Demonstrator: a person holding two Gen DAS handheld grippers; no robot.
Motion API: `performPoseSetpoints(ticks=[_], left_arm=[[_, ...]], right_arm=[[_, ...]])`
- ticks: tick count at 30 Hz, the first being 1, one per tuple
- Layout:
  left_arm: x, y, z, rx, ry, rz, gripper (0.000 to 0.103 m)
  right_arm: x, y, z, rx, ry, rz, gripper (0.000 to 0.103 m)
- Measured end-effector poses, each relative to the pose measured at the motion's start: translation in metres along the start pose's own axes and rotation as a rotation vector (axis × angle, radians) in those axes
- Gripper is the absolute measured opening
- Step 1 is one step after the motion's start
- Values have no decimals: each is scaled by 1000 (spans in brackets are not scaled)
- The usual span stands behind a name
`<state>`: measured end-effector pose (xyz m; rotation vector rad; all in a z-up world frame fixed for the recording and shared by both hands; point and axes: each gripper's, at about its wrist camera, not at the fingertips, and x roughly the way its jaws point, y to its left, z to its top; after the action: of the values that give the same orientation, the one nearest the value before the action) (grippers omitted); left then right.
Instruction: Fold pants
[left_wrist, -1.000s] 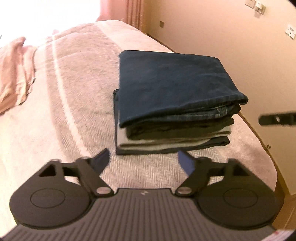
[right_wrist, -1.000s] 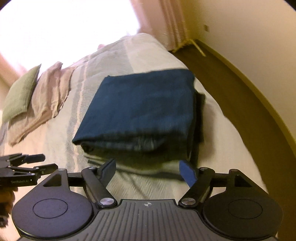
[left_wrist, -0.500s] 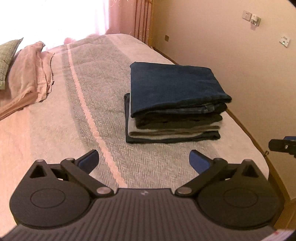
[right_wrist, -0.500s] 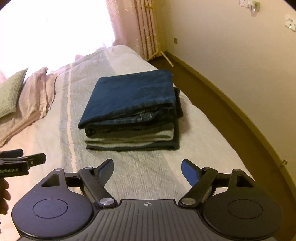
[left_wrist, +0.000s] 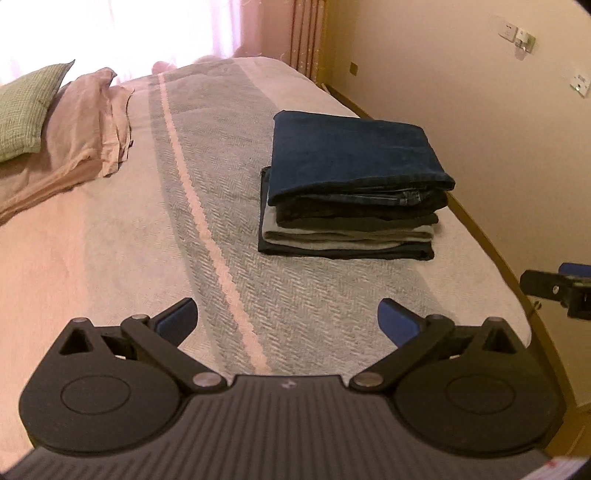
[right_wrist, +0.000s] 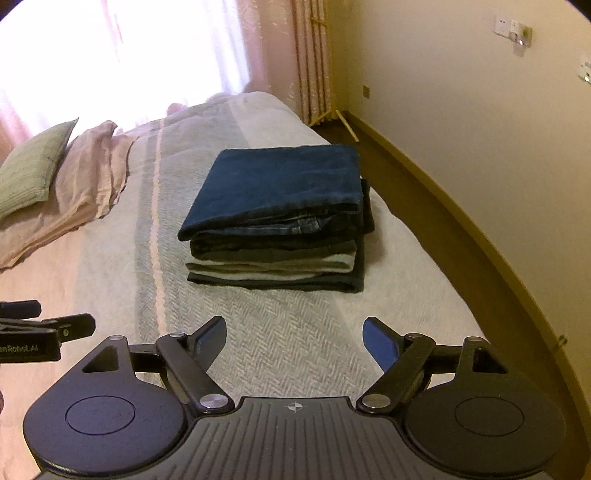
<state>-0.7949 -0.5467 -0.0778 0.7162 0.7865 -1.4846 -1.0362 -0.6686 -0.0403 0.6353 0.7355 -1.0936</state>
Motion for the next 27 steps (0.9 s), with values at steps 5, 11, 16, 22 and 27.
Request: performPoseSetpoints(ticks=[5,11,16,22,27], left_arm=[[-3,-18,3,-2,-6,9,102],[-5,-33,5,21,-9,3,102],[-2,-39,2,31,1,2,102],[-3,-42,-4,54,9,8,102],[-4,-43,-5,69,10,7,102]], right_arm=[[-1,-13,4,-7,-6,14,78],[1,-23,4,1,3,18,79],[3,-26,2,-2,19,16,79],[2,-24,0,-3,22,11,79],[-1,-22,-2,-3,18,6,79]])
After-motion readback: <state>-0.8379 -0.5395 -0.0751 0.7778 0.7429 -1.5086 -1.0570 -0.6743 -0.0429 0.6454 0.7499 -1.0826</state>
